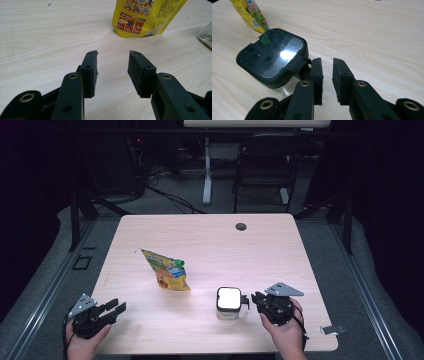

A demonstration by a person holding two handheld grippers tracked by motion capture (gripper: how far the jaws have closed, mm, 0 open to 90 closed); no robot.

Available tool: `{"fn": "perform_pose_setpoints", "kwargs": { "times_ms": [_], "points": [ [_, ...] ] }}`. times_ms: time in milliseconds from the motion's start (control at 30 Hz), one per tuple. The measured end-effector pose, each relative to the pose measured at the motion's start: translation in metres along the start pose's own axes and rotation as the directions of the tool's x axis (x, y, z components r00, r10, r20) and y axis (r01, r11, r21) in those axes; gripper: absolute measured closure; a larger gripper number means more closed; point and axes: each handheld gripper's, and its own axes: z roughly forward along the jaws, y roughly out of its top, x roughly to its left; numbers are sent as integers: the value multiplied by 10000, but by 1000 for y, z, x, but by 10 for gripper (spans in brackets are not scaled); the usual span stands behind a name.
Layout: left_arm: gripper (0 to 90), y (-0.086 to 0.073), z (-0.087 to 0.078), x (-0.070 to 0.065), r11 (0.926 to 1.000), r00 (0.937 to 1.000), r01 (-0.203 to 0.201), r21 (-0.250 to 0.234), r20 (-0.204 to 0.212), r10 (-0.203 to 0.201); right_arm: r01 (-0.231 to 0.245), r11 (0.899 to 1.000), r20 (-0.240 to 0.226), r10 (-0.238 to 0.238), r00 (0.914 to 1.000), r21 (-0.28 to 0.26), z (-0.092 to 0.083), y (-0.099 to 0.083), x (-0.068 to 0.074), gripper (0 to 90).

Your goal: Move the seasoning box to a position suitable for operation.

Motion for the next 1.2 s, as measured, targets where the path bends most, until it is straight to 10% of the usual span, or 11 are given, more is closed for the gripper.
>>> {"fn": "perform_pose_setpoints", "kwargs": {
  "times_ms": [633, 1000, 1200],
  "points": [
    [678, 13, 5, -37, 9989, 9946, -444, -139, 931, 455, -48, 9996, -613, 31, 9981, -269, 2, 9, 16, 812],
    [697, 38, 46, -100, 9886, 9598, -1490, 232, 2439, 1389, -475, 9989, -707, 477, 9964, 53, 10, 9, 14, 830],
    [719, 53, 64, -122, 9875, 9525, -1570, 132, 2661, 1479, -669, 9978, -914, 666, 9936, -5, 12, 9, 11, 856]
  ]
}}
